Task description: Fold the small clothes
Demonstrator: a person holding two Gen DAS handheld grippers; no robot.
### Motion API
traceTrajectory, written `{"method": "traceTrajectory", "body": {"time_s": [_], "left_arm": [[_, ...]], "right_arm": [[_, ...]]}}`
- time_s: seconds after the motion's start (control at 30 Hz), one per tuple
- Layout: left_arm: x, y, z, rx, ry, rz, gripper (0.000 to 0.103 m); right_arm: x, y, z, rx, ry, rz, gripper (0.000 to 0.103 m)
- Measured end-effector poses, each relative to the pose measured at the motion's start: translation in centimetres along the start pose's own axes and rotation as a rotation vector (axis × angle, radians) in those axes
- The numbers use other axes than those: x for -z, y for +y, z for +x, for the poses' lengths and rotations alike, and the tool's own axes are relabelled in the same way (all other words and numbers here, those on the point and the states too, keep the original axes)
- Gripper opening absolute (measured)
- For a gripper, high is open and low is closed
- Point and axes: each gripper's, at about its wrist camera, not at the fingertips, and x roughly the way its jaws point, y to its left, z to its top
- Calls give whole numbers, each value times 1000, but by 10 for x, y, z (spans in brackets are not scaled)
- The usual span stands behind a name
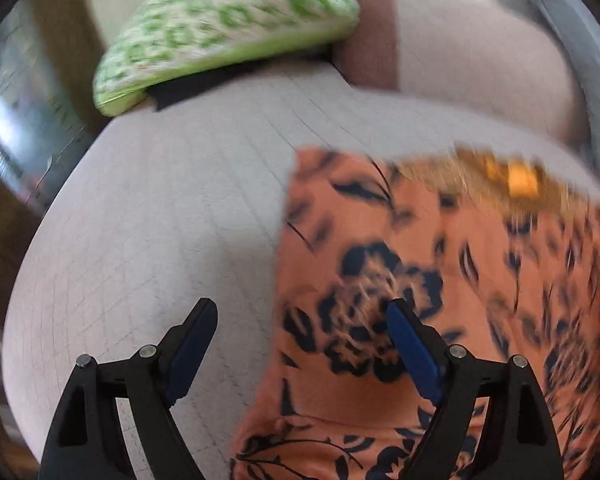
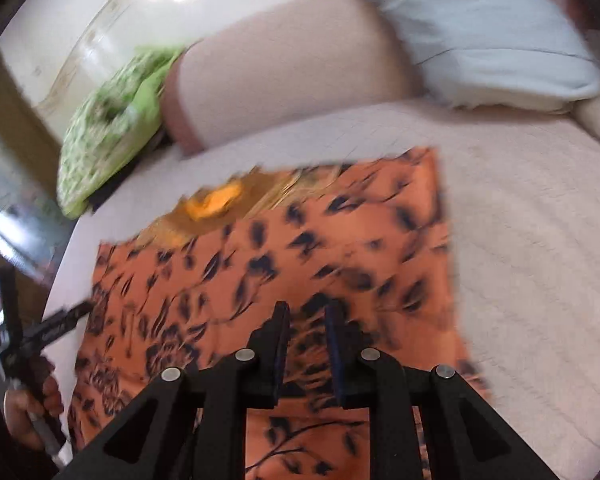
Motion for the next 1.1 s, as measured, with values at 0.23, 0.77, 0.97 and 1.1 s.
{"method": "traceTrajectory", "body": {"time_s": [0.23, 0.77, 0.97, 1.1], "left_arm": [[3, 18, -15, 41, 6, -60, 90], [166, 17, -223, 83, -230, 16, 91], [193, -2, -296, 42, -376, 68, 98], [196, -10, -328, -18, -446, 82, 98]], "right_arm": [[6, 11, 20, 34, 75, -100, 21], [125, 22, -215, -80, -296, -192, 78], [170, 46, -256, -122, -304, -215, 78], [181, 70, -270, -94, -325, -269, 78]]}}
